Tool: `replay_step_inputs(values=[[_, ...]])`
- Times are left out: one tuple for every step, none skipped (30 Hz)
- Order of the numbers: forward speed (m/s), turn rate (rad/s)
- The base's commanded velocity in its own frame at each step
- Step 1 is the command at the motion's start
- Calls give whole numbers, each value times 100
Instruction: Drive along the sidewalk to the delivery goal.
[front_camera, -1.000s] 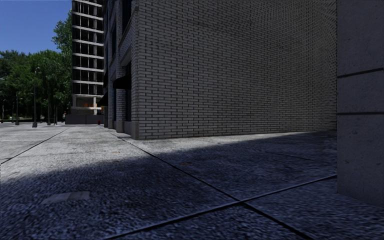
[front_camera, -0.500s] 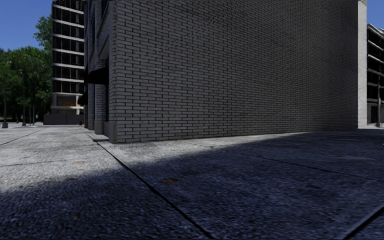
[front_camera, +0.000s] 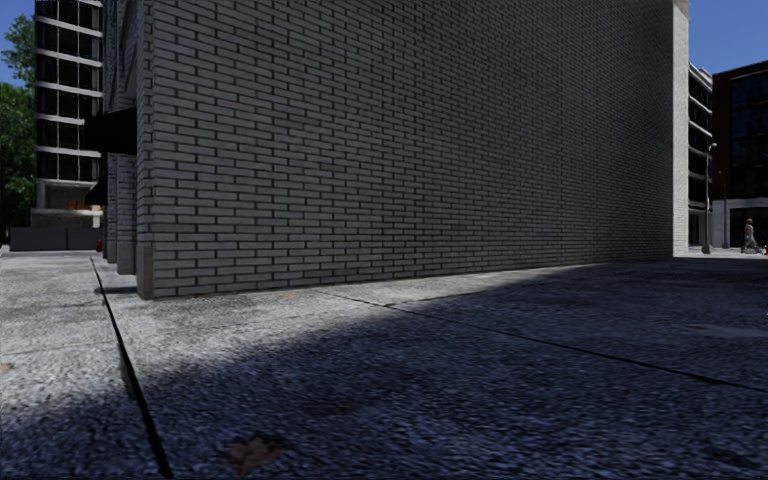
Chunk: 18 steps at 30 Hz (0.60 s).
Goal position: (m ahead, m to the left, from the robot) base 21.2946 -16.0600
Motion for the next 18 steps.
replay_step_inputs(values=[[200,-42],[200,-42],[200,-42],[200,-43],[200,-43],[200,-45],[200,-45],[200,-45],[200,-45],[200,-45],[200,-45],[200,-45],[200,-45],[200,-45],[200,-45],[200,-45],[200,-45],[200,-45]])
